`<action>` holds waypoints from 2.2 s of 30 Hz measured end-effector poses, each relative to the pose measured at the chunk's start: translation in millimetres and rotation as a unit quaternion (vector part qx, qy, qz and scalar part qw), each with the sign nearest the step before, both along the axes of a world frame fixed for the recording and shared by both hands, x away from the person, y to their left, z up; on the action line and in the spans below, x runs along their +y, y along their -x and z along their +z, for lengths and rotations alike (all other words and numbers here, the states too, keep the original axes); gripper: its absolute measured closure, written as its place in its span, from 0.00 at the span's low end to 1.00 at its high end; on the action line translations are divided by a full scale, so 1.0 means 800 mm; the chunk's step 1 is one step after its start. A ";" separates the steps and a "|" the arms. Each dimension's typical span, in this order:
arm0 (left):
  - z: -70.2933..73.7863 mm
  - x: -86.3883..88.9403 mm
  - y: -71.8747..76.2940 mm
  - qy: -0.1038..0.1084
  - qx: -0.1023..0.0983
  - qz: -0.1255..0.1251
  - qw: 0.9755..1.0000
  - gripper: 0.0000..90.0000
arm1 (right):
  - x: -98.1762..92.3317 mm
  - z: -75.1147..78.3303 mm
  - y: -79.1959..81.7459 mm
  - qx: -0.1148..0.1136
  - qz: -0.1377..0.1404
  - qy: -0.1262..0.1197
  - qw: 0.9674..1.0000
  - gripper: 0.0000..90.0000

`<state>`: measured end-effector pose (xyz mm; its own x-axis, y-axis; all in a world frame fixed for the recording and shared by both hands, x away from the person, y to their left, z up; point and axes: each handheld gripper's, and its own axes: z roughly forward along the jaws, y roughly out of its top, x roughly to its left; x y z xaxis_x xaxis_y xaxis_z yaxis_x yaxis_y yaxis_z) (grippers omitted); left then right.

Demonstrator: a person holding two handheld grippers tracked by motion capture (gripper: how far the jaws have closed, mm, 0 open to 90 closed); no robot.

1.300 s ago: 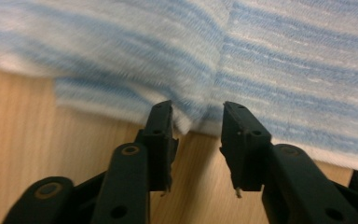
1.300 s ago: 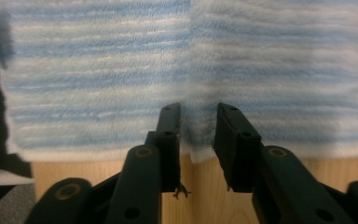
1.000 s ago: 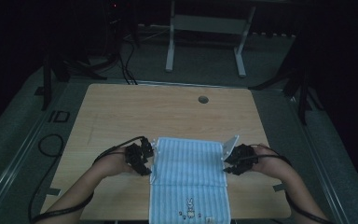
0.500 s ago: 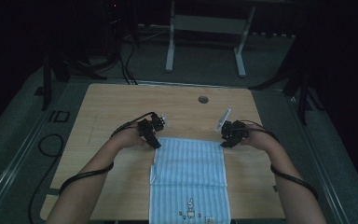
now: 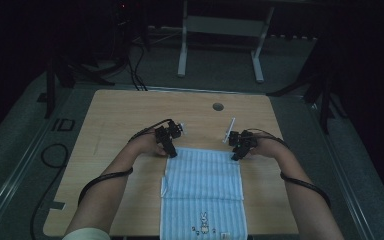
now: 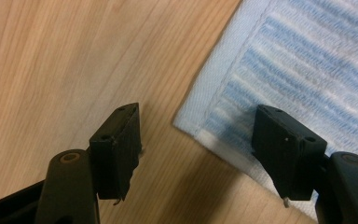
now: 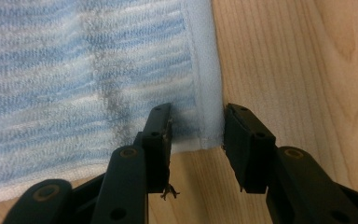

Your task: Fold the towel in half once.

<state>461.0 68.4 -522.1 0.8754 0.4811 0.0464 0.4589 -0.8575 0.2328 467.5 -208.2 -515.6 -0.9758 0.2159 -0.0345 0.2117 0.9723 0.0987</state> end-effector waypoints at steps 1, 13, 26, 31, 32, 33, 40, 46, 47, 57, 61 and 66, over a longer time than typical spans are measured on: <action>0.000 -0.001 0.001 0.003 -0.003 0.000 1.000 0.37 | 0.000 0.000 0.000 0.003 -0.003 -0.001 1.000 0.69; 0.006 -0.016 0.017 -0.009 0.012 -0.061 0.998 0.94 | 0.002 0.000 0.001 0.033 -0.005 0.003 0.999 0.93; 0.078 0.008 -0.033 0.013 -0.082 0.025 0.996 0.94 | 0.001 0.073 -0.053 -0.074 -0.079 -0.051 0.993 0.93; 0.130 0.006 -0.052 0.000 -0.126 0.039 0.991 0.94 | 0.007 0.121 -0.072 -0.146 -0.091 -0.046 0.984 0.93; 0.139 0.007 -0.054 -0.005 -0.139 0.039 0.990 0.94 | 0.011 0.135 -0.076 -0.163 -0.094 -0.045 0.981 0.93; 0.153 0.007 -0.057 -0.003 -0.146 0.047 0.988 0.94 | 0.013 0.144 -0.078 -0.177 -0.095 -0.042 0.979 0.93; 0.227 0.011 -0.061 0.004 -0.221 0.073 0.973 0.94 | 0.024 0.225 -0.089 -0.249 -0.110 -0.055 0.961 0.93; 0.228 0.019 -0.048 0.014 -0.206 0.051 0.977 0.94 | 0.026 0.253 -0.076 -0.265 -0.107 -0.078 0.955 0.93; 0.223 0.020 -0.045 0.013 -0.203 0.049 0.978 0.94 | 0.026 0.249 -0.072 -0.252 -0.099 -0.076 0.960 0.93; 0.159 0.025 0.014 0.069 -0.135 -0.004 0.988 0.94 | 0.006 0.169 -0.013 -0.210 -0.048 -0.061 0.975 0.93; 0.147 0.018 0.049 0.076 -0.125 -0.035 0.989 0.94 | -0.007 0.149 0.015 -0.209 -0.031 -0.063 0.975 0.93; 0.142 0.012 0.088 0.085 -0.122 -0.060 0.987 0.94 | -0.027 0.143 0.057 -0.216 -0.019 -0.088 0.972 0.93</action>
